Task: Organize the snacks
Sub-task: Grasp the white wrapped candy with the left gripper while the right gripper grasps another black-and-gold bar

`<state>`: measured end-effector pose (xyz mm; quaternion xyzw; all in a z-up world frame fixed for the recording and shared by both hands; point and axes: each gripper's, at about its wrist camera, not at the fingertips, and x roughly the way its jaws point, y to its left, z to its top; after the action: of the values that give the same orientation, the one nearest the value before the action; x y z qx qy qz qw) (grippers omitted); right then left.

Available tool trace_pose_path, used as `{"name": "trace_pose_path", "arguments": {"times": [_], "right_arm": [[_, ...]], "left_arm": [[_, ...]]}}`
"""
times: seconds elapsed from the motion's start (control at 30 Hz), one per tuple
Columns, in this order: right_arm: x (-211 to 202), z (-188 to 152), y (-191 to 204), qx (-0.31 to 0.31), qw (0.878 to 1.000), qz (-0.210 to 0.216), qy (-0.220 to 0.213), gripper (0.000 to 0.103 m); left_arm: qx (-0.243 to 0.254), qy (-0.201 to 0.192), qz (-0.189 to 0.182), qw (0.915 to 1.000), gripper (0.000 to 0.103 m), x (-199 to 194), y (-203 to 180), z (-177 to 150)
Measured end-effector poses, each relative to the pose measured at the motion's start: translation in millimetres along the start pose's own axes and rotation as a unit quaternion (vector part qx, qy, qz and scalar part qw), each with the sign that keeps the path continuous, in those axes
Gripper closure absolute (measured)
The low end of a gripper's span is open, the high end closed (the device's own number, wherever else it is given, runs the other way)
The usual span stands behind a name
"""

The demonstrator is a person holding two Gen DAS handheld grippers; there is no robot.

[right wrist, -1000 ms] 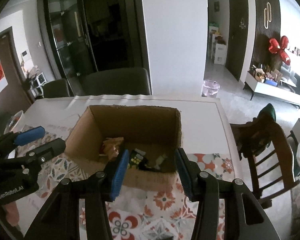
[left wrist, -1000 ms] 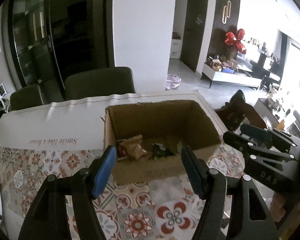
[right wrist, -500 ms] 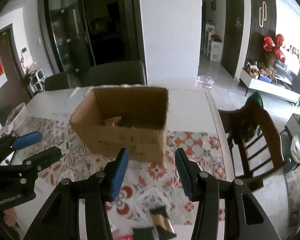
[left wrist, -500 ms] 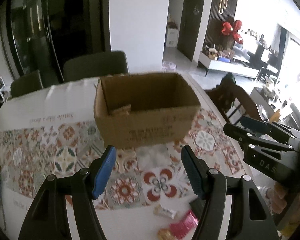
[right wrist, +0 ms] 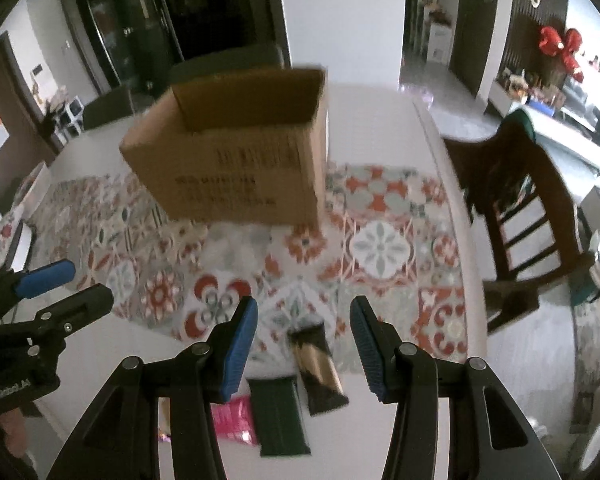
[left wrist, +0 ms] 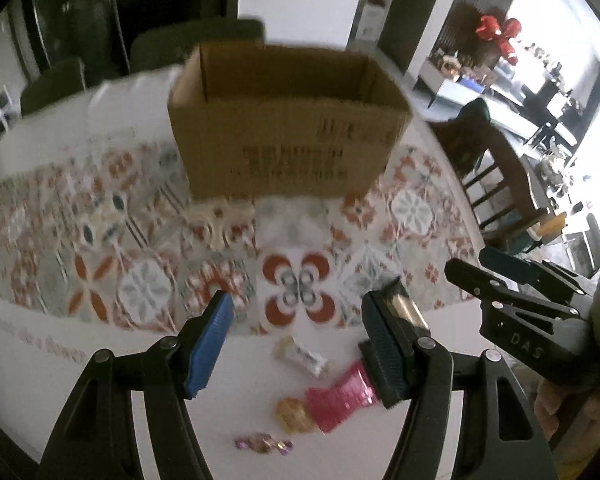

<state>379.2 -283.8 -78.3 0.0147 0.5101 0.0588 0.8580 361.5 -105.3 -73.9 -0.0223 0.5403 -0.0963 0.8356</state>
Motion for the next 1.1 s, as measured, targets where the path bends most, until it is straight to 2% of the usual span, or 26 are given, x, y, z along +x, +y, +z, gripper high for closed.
{"name": "trace_pose_path", "arguments": {"times": [0.3, 0.57, 0.87, 1.1], "right_arm": [[32.0, -15.8, -11.5, 0.008, 0.998, 0.008, 0.060, 0.054], [66.2, -22.1, -20.1, 0.025, 0.994, 0.013, 0.106, 0.054], [95.0, -28.8, -26.4, 0.054, 0.989, 0.023, 0.137, 0.054], [105.4, -32.6, -25.6, 0.053, 0.987, 0.019, 0.148, 0.054]], "left_arm": [[-0.042, 0.064, 0.010, 0.9970, 0.040, 40.2, -1.6, -19.0], [-0.100, 0.127, 0.008, 0.9868, 0.051, 79.1, 5.2, -33.2], [-0.148, 0.167, -0.002, 0.9747, 0.058, 104.3, 7.3, -40.3], [-0.152, 0.177, 0.014, 0.9724, 0.059, 113.1, 5.1, -43.0]]}}
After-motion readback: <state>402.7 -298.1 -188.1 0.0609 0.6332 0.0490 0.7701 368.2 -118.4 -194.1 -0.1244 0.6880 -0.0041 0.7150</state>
